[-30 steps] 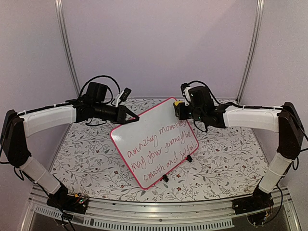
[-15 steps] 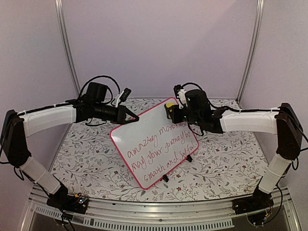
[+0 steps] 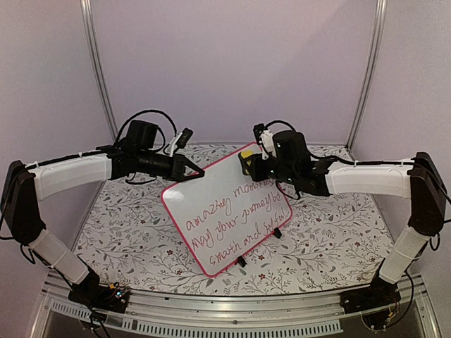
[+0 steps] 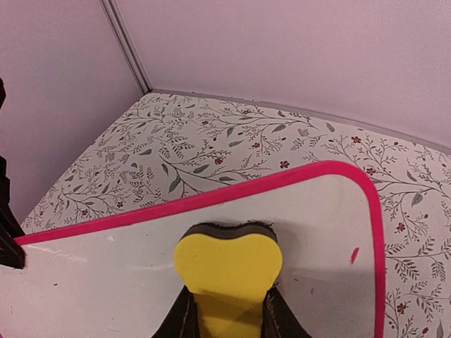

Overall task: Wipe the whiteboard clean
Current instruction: Erase the whiteboard at the center of the board.

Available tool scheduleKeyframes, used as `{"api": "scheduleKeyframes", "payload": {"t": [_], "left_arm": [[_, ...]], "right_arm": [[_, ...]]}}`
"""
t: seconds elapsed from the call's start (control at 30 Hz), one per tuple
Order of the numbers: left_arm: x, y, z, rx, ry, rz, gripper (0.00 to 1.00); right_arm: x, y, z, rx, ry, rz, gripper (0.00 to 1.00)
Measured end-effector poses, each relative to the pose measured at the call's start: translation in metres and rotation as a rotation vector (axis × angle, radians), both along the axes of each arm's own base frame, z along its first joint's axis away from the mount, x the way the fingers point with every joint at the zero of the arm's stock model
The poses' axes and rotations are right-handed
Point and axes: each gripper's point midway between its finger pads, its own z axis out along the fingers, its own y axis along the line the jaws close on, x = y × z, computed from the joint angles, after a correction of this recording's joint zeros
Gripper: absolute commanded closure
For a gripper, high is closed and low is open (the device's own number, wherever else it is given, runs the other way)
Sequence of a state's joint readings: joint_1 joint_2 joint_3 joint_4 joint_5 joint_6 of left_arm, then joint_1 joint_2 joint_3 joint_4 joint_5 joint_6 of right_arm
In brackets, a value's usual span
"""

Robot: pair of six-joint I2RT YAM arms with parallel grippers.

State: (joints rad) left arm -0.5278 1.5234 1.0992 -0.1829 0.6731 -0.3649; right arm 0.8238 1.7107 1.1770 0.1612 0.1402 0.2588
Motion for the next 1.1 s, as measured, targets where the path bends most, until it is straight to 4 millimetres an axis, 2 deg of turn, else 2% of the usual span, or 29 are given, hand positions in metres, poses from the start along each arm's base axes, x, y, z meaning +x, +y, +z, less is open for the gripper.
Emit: {"api": "scheduleKeyframes", "payload": {"t": [0.1, 0.17, 0.27, 0.33, 0.43, 0.57, 0.73, 1.1], "left_arm": [[-0.001, -0.001, 0.001, -0.003, -0.008, -0.008, 1.0], [-0.001, -0.001, 0.001, -0.002, -0.009, -0.009, 1.0], [-0.001, -0.001, 0.001, -0.003, -0.009, -0.009, 1.0], [-0.001, -0.001, 0.001, -0.002, -0.01, -0.009, 1.0], [-0.001, -0.001, 0.001, -0.002, -0.01, -0.009, 1.0], [-0.001, -0.001, 0.001, -0.002, -0.01, -0.01, 1.0], [-0.001, -0.001, 0.001, -0.002, -0.01, -0.01, 1.0], [0.0, -0.001, 0.0, -0.002, -0.006, -0.007, 1.0]], "right_arm": [[0.012, -0.03, 0.007, -0.014, 0.002, -0.08, 0.76], [0.021, -0.051, 0.02, -0.008, -0.014, -0.142, 0.76], [0.028, -0.075, 0.038, 0.006, -0.039, -0.209, 0.76], [0.03, -0.084, 0.045, 0.011, -0.05, -0.234, 0.77], [0.029, -0.086, 0.042, 0.008, -0.046, -0.235, 0.77], [0.024, -0.083, 0.025, -0.01, -0.016, -0.207, 0.77], [0.023, -0.075, 0.007, -0.014, 0.009, -0.165, 0.77], [0.027, -0.056, -0.017, -0.005, 0.036, -0.103, 0.77]]}}
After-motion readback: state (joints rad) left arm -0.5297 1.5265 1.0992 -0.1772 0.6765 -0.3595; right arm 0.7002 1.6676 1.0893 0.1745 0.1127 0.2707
